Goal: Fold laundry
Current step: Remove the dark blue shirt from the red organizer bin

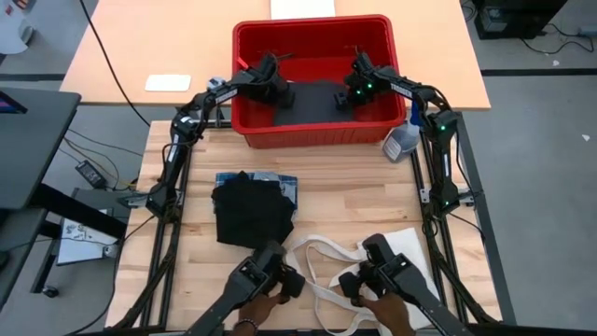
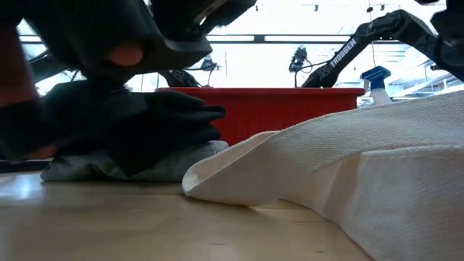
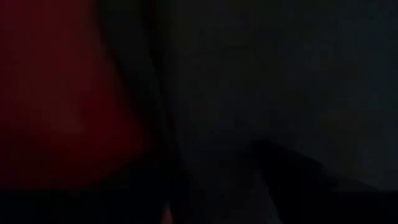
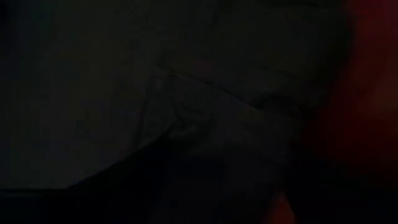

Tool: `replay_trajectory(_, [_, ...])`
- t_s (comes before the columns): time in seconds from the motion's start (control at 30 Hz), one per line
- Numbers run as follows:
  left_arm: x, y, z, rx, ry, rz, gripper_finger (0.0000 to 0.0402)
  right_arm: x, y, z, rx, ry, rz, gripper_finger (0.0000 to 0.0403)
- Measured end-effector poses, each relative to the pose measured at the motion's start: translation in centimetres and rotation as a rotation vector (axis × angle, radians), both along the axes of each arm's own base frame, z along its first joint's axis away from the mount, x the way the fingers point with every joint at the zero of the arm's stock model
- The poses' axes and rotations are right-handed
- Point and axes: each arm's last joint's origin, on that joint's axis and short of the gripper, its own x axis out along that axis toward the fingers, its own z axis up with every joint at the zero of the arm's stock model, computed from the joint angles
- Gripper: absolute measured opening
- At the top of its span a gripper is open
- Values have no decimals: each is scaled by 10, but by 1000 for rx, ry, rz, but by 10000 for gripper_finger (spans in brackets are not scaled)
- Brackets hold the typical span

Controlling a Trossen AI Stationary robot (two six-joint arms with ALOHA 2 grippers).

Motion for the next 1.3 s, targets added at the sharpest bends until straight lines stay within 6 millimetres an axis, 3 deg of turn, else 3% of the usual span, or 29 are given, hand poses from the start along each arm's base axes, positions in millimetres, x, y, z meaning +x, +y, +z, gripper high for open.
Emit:
replay_trajectory(0.13, [8, -1, 0, 27, -55, -58, 125, 8, 0, -1, 5, -94, 48, 232])
replay_trajectory(0.27, [14, 0, 0, 23, -150, -116, 30, 21, 2, 2, 8, -210, 107, 199])
replay_trajectory(0.43, [7, 13, 6, 34, -287, -165, 12, 30, 3, 7, -13, -298, 161, 163])
replay_trajectory(0.6, [-12, 27, 32, 25, -424, -157, 12, 26, 3, 20, -7, -364, 187, 61])
replay_trajectory(0.67, [-20, 28, 51, 86, -441, -174, 12, 20, 3, 35, -29, -401, 198, 39])
replay_trajectory(0.87, [-27, 19, 118, 248, -544, -330, 11, 3, 10, 94, -166, -489, 216, 39])
replay_trajectory(1.07, [-21, 4, 184, 364, -619, -398, 11, -4, 41, 162, -315, -581, 282, 39])
replay_trajectory(1.13, [-20, -7, 209, 388, -619, -428, 11, -8, 55, 183, -353, -601, 298, 39])
replay_trajectory(1.3, [-17, -54, 241, 450, -569, -512, 11, -20, 95, 226, -384, -637, 349, 39])
